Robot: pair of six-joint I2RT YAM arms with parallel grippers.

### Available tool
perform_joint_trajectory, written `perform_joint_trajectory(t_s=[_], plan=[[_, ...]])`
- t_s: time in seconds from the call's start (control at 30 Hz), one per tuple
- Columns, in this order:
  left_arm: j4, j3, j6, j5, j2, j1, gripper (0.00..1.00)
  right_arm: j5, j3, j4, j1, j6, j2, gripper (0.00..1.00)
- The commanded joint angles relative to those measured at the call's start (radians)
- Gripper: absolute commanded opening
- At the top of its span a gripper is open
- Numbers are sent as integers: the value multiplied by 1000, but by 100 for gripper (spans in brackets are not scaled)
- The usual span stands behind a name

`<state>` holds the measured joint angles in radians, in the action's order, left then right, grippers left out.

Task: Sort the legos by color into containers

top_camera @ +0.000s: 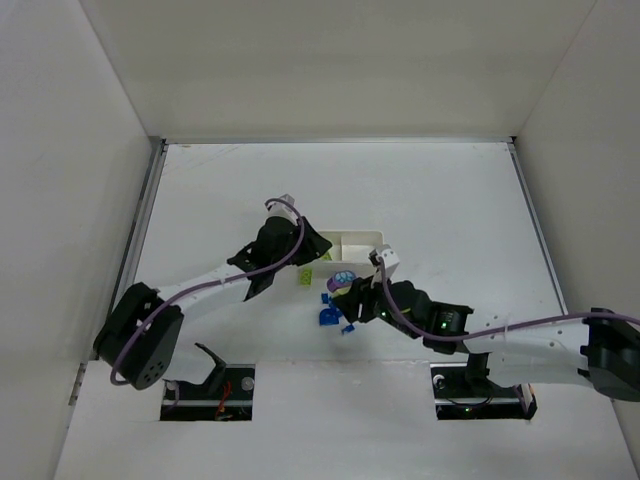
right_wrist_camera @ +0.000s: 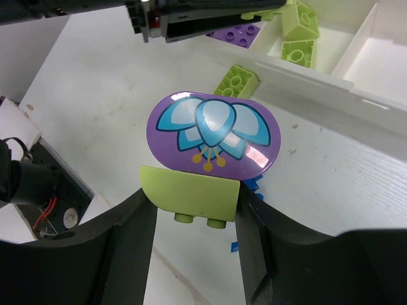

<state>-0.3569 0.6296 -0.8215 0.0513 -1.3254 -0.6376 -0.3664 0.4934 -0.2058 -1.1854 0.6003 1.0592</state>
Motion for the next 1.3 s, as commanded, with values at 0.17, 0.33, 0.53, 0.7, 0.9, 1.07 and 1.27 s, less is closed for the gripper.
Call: perform_joint_trajectory(t_s=[0.17,0.33,0.53,0.7,0.9,1.07,1.27], plan=[[-80,113,21,-39,-123,-26,32,-23,-35,3,0,21,-41,44],[-71,96,25,-39,-95,-24,61,-17,-33,3,11,12,-36,44],[-53,22,12,-19,30,-21,57,1,-12,-10,23,-2,-1,44],[-54,-53,-56,119,143,-52,57,23,16,-21,39,-17,45,44],[-37,-134,-100,206,221,-44,65,32,57,-30,40,-30,84,44],[-16,-157,-100,214,242,-52,65,34,85,-30,40,-39,107,44],[-28,-142,-100,226,239,-101,60,35,105,-35,40,-37,116,44]])
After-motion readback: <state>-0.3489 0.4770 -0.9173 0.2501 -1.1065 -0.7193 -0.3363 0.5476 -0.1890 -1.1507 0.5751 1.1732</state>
